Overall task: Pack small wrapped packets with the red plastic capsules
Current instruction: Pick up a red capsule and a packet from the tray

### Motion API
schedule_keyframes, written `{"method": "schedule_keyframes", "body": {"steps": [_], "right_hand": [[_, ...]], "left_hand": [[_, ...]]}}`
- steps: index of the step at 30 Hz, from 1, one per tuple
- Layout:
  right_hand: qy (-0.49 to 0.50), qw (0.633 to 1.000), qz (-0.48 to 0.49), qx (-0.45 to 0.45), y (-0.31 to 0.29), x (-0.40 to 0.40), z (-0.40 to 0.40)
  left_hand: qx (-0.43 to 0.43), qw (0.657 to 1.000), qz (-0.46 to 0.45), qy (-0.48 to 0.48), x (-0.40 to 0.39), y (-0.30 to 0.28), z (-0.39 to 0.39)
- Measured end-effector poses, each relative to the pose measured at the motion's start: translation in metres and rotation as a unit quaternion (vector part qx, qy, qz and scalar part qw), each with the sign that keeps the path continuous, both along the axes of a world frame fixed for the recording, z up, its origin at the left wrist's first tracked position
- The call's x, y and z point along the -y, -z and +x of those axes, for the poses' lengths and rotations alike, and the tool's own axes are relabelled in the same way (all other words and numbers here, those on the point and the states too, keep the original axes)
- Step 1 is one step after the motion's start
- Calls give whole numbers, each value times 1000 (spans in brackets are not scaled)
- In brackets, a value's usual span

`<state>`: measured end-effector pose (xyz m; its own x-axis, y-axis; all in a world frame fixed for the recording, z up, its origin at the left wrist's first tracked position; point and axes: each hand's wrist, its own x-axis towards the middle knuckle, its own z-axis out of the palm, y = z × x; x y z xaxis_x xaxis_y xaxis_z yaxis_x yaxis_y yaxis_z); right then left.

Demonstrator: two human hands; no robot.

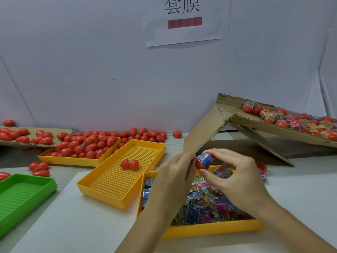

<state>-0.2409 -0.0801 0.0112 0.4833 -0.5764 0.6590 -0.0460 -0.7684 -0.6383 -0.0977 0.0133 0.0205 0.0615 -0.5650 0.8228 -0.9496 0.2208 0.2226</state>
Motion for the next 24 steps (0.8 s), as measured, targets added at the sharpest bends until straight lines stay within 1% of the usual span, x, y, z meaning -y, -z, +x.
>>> {"method": "schedule_keyframes", "body": {"steps": [7,12,13,14,15,16,17,18,19,20,24], "right_hand": [[-13,1000,22,15,-3,-2,1],[-13,999,26,18,-2,-2,1],[-14,999,25,16,-2,-1,1],[-16,1000,24,12,-1,-1,1],[-19,1000,20,3,-1,0,1],[-24,1000,14,-8,-1,0,1],[-31,999,7,-17,-1,0,1],[-39,999,-1,-23,0,-1,2],[-46,999,-7,-25,0,-1,2],[-46,999,-11,-26,1,0,2],[-30,999,-23,-30,3,3,2]], "left_hand": [[-8,1000,13,16,2,2,1],[-9,1000,7,6,3,4,2],[-23,1000,4,6,3,4,1],[-64,998,2,10,4,4,0],[-136,990,11,26,4,4,-2],[-230,971,35,52,4,3,-3],[-324,938,81,89,4,2,-3],[-398,898,134,131,4,1,-4],[-437,867,176,164,5,1,-4],[-444,853,201,185,6,1,-5],[-428,848,233,208,8,2,-5]]}}
